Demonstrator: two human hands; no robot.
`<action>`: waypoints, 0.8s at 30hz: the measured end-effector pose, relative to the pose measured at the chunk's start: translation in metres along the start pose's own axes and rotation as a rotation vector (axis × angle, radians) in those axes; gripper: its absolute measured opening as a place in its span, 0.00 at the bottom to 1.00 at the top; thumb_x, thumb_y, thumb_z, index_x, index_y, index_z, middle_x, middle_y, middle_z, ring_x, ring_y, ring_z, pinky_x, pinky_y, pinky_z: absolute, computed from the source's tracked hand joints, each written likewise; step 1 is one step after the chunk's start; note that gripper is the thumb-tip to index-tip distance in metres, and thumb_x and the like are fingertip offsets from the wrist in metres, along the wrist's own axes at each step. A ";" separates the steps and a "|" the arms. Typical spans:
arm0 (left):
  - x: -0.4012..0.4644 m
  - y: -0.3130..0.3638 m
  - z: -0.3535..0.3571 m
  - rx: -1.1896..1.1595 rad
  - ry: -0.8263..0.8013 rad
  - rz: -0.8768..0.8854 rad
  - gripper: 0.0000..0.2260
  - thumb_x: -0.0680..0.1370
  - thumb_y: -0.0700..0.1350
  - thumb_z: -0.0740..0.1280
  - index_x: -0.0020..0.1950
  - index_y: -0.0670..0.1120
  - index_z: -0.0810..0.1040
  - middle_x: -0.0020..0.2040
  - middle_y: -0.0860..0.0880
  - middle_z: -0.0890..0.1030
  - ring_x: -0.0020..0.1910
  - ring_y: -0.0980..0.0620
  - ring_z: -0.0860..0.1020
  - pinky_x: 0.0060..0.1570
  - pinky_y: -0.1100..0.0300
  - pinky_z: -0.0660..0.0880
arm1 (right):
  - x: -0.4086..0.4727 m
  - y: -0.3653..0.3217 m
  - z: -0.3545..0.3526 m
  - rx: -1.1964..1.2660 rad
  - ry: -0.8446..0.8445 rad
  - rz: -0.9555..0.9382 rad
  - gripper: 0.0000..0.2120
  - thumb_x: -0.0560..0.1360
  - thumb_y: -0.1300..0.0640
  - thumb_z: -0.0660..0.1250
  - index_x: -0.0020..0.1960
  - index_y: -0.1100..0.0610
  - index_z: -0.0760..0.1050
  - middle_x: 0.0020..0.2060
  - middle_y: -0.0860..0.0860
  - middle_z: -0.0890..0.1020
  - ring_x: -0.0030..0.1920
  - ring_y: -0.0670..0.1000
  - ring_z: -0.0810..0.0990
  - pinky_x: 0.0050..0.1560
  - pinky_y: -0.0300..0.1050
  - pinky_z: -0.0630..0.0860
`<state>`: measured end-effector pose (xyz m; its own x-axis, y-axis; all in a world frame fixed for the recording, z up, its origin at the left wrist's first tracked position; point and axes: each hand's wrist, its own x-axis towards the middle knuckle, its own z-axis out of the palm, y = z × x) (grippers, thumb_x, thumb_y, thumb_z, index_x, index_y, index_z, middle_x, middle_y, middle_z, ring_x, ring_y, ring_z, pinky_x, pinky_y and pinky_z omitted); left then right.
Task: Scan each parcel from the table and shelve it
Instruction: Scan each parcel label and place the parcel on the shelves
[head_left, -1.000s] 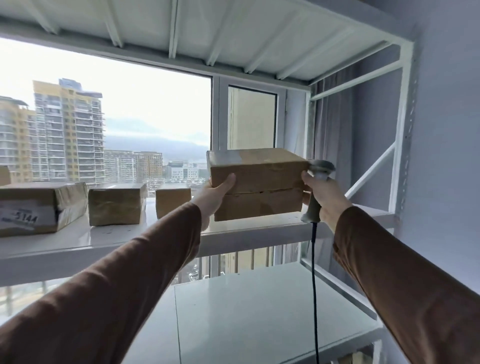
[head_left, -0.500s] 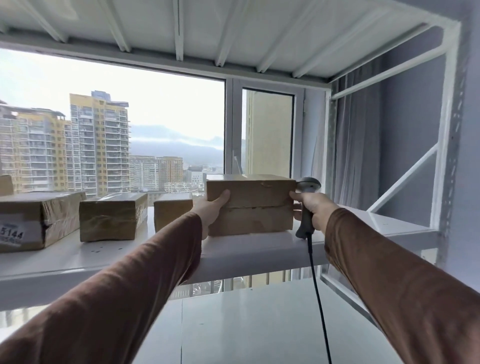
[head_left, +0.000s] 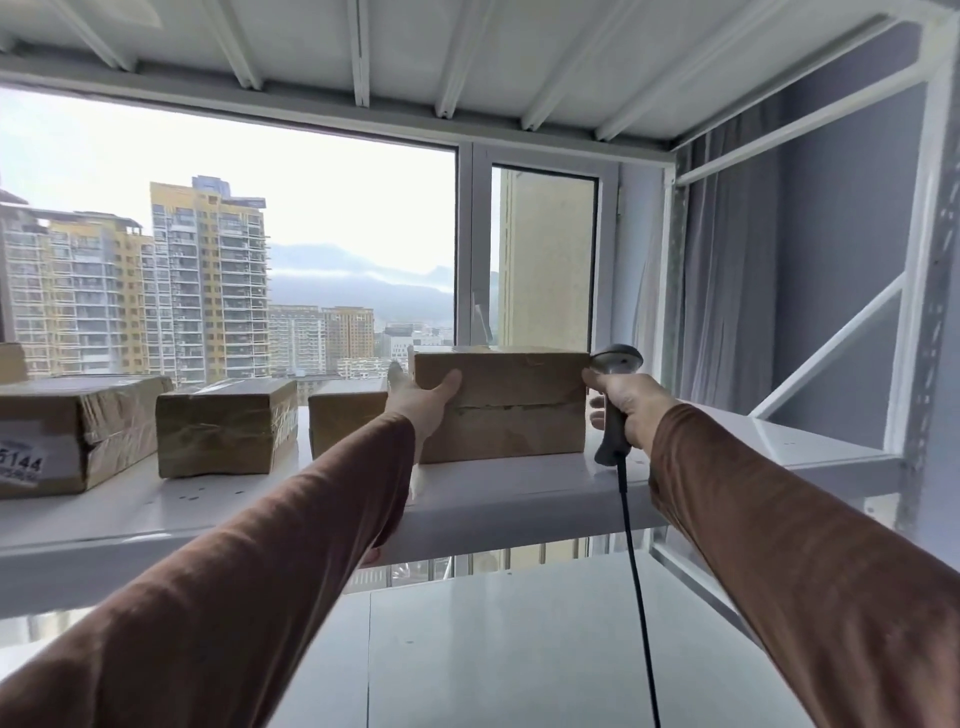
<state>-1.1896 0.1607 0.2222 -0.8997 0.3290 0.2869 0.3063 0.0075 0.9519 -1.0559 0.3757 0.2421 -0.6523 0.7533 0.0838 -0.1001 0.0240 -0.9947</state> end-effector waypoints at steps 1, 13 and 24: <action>-0.003 0.004 0.000 0.005 0.011 0.037 0.46 0.80 0.58 0.71 0.85 0.50 0.42 0.84 0.42 0.57 0.81 0.39 0.62 0.78 0.46 0.60 | -0.003 -0.001 0.000 0.003 0.027 -0.025 0.25 0.77 0.56 0.75 0.68 0.67 0.74 0.41 0.58 0.77 0.36 0.55 0.75 0.39 0.48 0.76; -0.095 0.025 0.051 0.065 -0.011 0.604 0.39 0.79 0.53 0.73 0.84 0.53 0.55 0.85 0.53 0.54 0.83 0.53 0.53 0.81 0.51 0.53 | -0.090 0.015 -0.071 -0.065 0.311 -0.426 0.16 0.75 0.51 0.77 0.59 0.55 0.77 0.52 0.52 0.85 0.52 0.55 0.82 0.59 0.56 0.79; -0.264 -0.038 0.226 -0.146 -0.615 0.418 0.36 0.80 0.50 0.72 0.84 0.52 0.58 0.83 0.54 0.61 0.80 0.53 0.61 0.79 0.52 0.59 | -0.248 0.107 -0.254 -0.227 0.707 -0.307 0.12 0.76 0.53 0.76 0.55 0.52 0.76 0.48 0.51 0.84 0.52 0.57 0.85 0.58 0.58 0.80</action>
<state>-0.8931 0.2867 0.0862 -0.3690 0.7446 0.5563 0.5011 -0.3447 0.7938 -0.7139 0.3585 0.1002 0.0178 0.9273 0.3738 0.0069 0.3737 -0.9275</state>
